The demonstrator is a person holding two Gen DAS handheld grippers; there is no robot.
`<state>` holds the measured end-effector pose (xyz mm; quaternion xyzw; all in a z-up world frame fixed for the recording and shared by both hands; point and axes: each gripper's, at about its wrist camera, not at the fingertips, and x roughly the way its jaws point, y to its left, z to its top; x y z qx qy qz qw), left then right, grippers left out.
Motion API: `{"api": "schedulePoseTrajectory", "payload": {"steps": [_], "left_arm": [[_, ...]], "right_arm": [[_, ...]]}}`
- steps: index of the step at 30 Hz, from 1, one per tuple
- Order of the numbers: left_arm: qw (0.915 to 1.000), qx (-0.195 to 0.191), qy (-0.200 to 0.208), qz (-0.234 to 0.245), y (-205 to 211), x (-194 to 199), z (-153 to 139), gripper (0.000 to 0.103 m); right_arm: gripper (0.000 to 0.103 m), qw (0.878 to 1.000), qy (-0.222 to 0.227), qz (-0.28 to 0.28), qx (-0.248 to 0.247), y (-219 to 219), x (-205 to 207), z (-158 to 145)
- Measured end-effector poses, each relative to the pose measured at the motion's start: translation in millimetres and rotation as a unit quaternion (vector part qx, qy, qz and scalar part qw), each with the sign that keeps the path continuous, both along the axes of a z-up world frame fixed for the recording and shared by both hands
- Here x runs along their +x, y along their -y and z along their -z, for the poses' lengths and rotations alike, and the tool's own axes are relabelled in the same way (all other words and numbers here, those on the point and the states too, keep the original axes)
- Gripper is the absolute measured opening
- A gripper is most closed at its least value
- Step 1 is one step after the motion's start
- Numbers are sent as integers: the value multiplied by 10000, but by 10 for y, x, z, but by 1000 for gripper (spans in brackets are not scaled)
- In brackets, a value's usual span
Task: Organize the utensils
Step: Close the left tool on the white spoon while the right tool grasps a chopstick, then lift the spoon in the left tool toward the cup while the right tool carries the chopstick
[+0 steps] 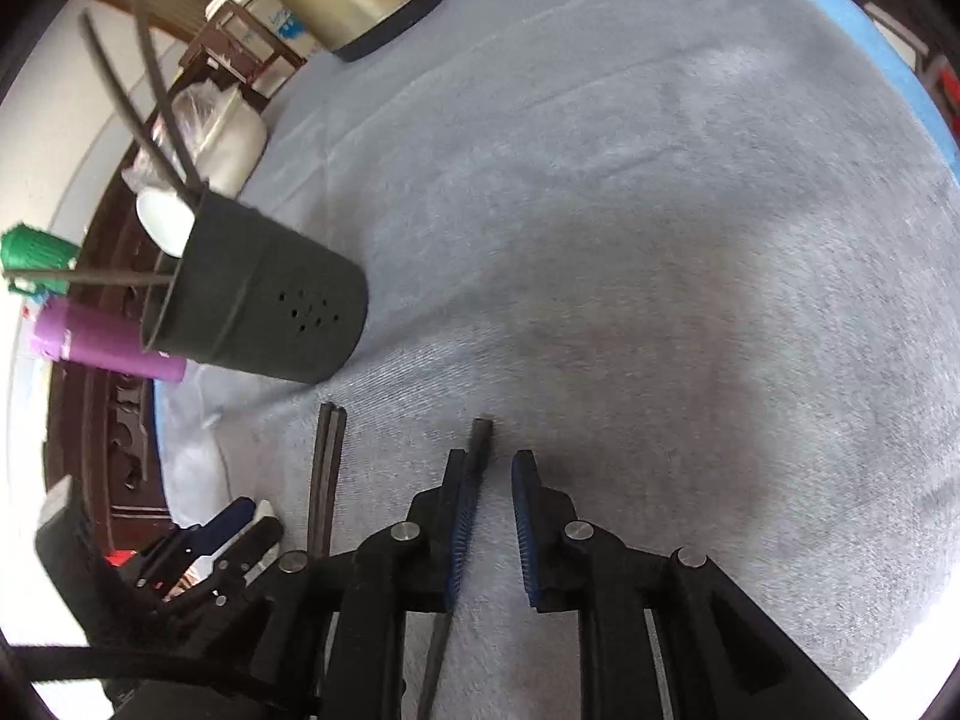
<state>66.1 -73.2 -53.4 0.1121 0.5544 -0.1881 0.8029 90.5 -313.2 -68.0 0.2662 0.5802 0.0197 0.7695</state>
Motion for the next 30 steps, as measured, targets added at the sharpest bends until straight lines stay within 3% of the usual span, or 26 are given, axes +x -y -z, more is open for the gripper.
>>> {"api": "schedulePoseTrajectory", "payload": {"steps": [6,11,13,18,20,21,23,30], "left_arm": [[9998,-190,1,-75,-141,-38,-7,26],[9992,-337,-1,-209,-250,-53,-21,18],[9990,-342,-26,-282,-301,-55,-22,11],[9988,-263,138,-376,-456,-126,-148,11],[9989,-217,250,-342,-505,-190,-217,21],[9988,-214,297,-311,-523,-214,-253,34],[9988,-212,342,-265,-527,-268,-293,48],[9999,38,-14,-122,-407,-304,-42,49]], "right_arm": [[18,9961,63,-349,-802,-291,78,-68],[10,9899,242,-704,-1207,-434,61,-78],[10,9905,286,-724,-1134,-454,49,-80],[9,9912,748,-711,-833,-467,-49,-215],[8,9891,1039,-688,-781,-443,-111,-326],[8,9878,1165,-666,-785,-430,-140,-374],[8,9858,1370,-616,-753,-387,-218,-448],[8,9838,1666,-424,-515,-328,-262,-472]]}}
